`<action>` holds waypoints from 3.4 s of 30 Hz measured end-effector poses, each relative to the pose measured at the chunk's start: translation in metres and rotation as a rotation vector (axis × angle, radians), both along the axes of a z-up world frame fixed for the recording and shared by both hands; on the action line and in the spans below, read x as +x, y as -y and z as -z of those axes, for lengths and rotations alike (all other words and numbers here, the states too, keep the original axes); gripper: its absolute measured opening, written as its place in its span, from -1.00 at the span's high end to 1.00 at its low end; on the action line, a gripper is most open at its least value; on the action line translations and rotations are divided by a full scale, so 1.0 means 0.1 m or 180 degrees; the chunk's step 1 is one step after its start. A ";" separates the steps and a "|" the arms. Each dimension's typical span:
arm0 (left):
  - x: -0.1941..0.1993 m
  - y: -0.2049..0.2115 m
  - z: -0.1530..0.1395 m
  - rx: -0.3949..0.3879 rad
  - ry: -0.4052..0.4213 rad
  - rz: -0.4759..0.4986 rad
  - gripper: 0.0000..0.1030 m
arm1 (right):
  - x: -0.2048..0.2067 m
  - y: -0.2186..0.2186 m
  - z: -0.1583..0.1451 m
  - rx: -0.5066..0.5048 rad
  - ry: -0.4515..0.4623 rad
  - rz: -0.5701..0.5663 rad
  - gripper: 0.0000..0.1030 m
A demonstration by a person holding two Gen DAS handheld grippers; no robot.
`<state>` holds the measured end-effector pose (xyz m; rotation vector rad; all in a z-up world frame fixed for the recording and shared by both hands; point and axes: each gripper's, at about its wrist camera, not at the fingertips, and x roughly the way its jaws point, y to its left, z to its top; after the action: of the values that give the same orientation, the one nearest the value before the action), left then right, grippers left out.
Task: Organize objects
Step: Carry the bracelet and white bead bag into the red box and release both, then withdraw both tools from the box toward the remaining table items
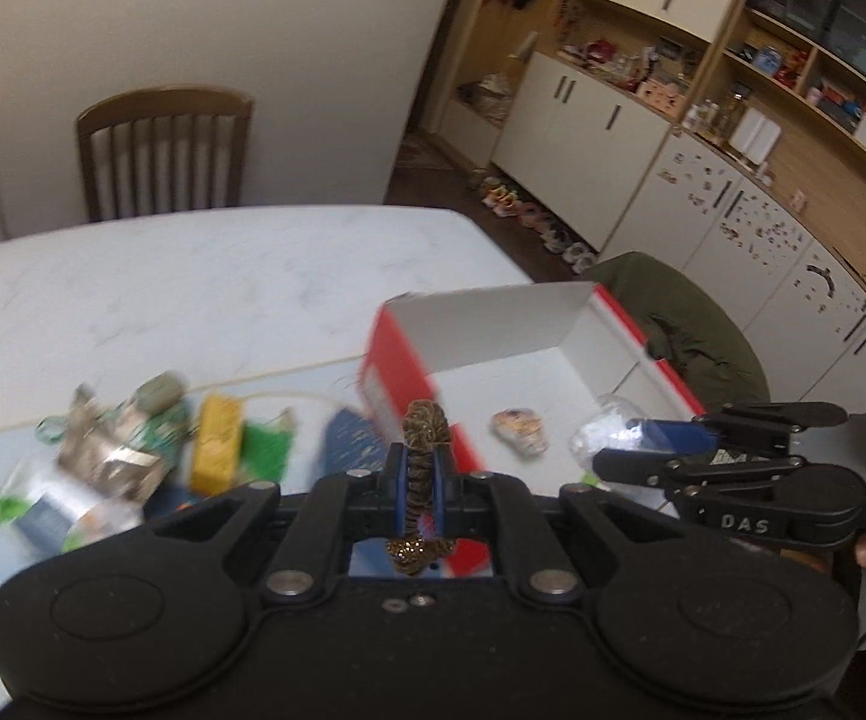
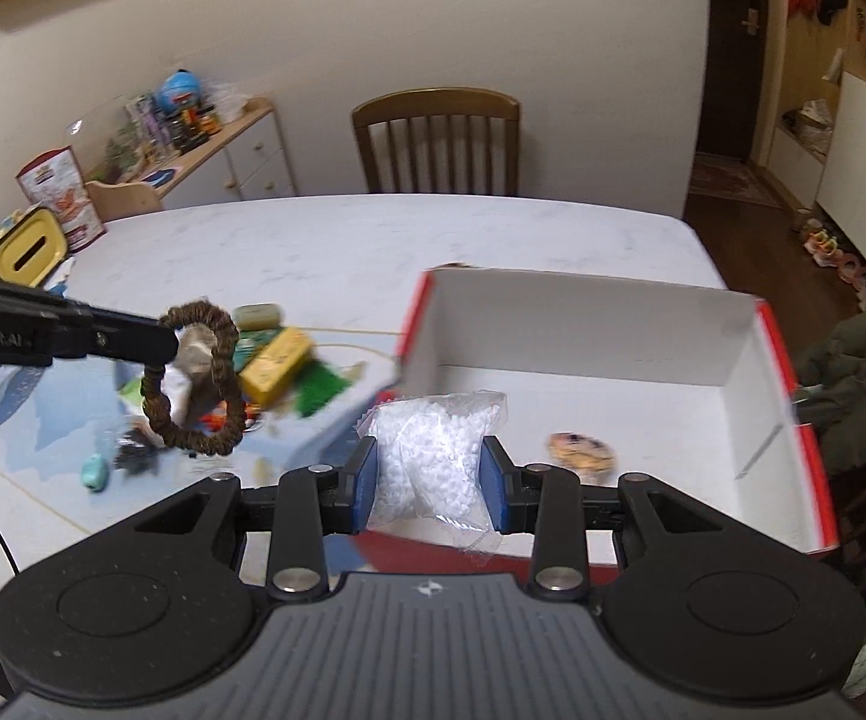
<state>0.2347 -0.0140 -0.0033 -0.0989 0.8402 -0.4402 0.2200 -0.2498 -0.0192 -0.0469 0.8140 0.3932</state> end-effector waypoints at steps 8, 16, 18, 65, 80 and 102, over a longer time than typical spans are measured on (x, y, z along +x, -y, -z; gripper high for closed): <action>0.29 0.61 -0.04 0.0020 0.0048 0.0107 0.87 | 0.23 0.52 0.11 -0.0097 0.0004 0.0132 0.33; 0.66 1.17 0.14 0.0038 -0.0097 0.0151 0.87 | 0.54 0.83 0.35 -0.0229 -0.0094 0.0180 0.32; 0.77 1.30 0.21 0.0062 -0.0146 0.0179 0.87 | 0.63 0.89 0.42 -0.0269 -0.0126 0.0174 0.32; 1.81 2.22 1.46 0.0952 -0.0819 0.0210 0.64 | 1.27 0.80 1.15 -0.0727 -0.0911 -0.0311 0.29; 1.62 2.13 1.20 0.0811 -0.0627 0.0209 -0.16 | 1.15 0.89 0.93 -0.0547 -0.0697 -0.0241 -0.01; 0.73 1.56 0.45 0.0449 -0.0047 0.0152 -0.45 | 0.65 0.86 0.39 -0.0180 -0.0347 -0.0148 -0.21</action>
<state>0.3080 -0.1702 -0.0481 0.0482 0.8871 -0.4241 0.2847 -0.3356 -0.0587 -0.0978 0.9331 0.4192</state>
